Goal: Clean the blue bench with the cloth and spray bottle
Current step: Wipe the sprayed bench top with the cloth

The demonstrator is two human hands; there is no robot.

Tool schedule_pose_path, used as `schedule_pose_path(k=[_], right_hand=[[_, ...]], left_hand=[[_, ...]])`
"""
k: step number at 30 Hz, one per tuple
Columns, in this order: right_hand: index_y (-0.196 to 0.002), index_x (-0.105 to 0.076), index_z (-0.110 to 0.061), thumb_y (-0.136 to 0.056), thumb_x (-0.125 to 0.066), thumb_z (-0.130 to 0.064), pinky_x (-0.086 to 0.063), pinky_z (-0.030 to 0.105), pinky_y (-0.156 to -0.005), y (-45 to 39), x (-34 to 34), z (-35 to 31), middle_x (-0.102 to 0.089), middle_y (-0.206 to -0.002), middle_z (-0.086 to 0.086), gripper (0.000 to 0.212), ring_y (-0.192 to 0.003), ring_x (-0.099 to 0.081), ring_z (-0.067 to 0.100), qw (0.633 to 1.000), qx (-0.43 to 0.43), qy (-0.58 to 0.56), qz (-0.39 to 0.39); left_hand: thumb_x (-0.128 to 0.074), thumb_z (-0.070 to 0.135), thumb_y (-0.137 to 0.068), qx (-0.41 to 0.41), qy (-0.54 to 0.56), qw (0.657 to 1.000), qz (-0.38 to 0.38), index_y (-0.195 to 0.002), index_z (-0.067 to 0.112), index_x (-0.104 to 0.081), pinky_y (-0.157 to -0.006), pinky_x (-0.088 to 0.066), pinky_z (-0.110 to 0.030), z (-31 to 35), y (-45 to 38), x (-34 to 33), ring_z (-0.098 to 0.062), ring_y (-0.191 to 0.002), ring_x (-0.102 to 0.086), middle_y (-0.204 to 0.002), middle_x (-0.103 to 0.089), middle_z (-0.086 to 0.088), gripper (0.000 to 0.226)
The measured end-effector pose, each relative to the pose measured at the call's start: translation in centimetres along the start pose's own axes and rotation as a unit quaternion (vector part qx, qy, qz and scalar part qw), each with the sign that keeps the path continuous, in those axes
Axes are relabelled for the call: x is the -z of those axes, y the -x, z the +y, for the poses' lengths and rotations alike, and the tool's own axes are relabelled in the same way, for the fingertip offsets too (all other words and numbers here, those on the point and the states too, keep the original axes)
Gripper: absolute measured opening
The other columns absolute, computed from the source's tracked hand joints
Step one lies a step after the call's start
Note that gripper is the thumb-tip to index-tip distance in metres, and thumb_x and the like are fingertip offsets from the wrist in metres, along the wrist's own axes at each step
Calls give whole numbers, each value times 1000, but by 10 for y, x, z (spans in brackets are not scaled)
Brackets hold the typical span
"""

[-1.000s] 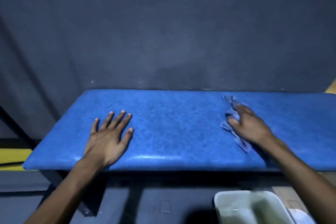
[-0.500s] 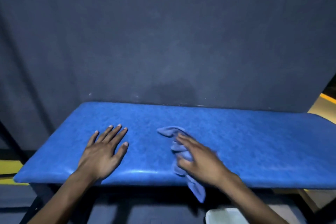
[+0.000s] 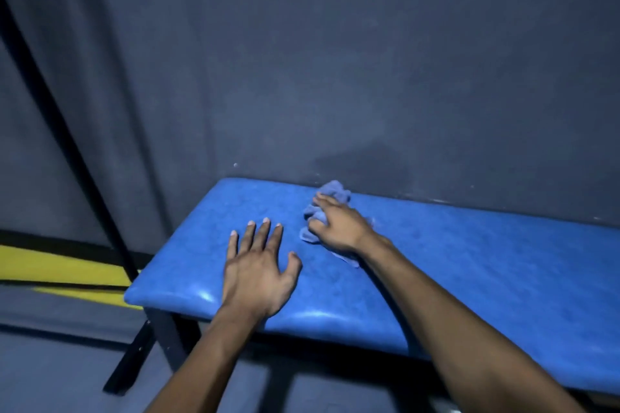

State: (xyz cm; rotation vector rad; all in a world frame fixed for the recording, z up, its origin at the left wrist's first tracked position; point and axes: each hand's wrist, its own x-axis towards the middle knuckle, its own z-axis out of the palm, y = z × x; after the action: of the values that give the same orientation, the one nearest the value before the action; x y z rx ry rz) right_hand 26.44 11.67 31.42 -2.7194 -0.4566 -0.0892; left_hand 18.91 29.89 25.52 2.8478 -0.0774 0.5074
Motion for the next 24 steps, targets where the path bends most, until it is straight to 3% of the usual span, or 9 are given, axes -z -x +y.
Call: schedule_pose_path(k=[3, 7, 10, 12, 17, 20, 24], right_hand=[[-146, -42, -30, -94, -50, -43, -32, 33, -115, 43, -4, -9, -35, -159, -11, 55, -145, -34, 11, 999, 53, -10, -4], [-151, -37, -31, -88, -46, -53, -25, 18, -117, 114, 4, 19, -31, -159, -20, 67, -146, -26, -5, 991, 126, -22, -39], [-153, -35, -30, -85, -37, -60, -21, 16, -116, 79, 8, 16, -30, -160, -18, 74, -147, -26, 0, 994, 103, 10, -35], [-152, -36, -25, -95, -42, -52, -20, 21, -116, 27, -1, 3, -27, -161, -14, 64, -149, -21, 4, 997, 72, 16, -30], [-138, -53, -25, -100, -43, -35, -22, 15, -95, -39, -17, -24, -37, -158, -3, 40, -145, -29, 9, 999, 37, -6, -11], [-150, -39, -27, -100, -45, -43, -25, 25, -113, 9, -14, -11, -28, -162, -9, 53, -150, -24, 11, 998, 57, 15, -28], [-153, -34, -25, -97, -51, -44, -18, 14, -116, 101, -1, 12, -27, -162, -14, 61, -149, -22, 1, 993, 119, 27, -7]], left_hand=[[-22, 60, -89, -2, -13, 1000, -8, -154, 25, -36, -125, -3, -49, -2, 0, -2, -24, -154, -17, -164, -28, -1, 75], [-21, 59, -90, 4, -13, 1000, -6, -156, 24, -32, -125, -2, -48, 0, 1, -2, -24, -155, -13, -166, -25, 0, 75], [-21, 58, -90, 14, -15, 1000, -5, -156, 24, -31, -125, -2, -48, 6, 3, -1, -23, -155, -13, -166, -24, 1, 75], [-21, 57, -91, 15, -14, 1000, -8, -156, 24, -31, -124, -2, -48, 5, 3, 0, -22, -155, -13, -166, -23, 1, 74], [-18, 57, -91, 7, -15, 1000, -16, -157, 25, -27, -125, 0, -47, -1, 0, -2, -19, -155, -10, -167, -20, 3, 74], [-14, 55, -90, -1, -20, 1000, -16, -157, 22, -27, -125, -2, -46, -3, 0, -3, -19, -155, -12, -167, -22, 2, 76], [-15, 51, -92, 4, -15, 1000, -17, -158, 22, -25, -125, -2, -46, 0, 0, -3, -19, -155, -11, -167, -21, 2, 73]])
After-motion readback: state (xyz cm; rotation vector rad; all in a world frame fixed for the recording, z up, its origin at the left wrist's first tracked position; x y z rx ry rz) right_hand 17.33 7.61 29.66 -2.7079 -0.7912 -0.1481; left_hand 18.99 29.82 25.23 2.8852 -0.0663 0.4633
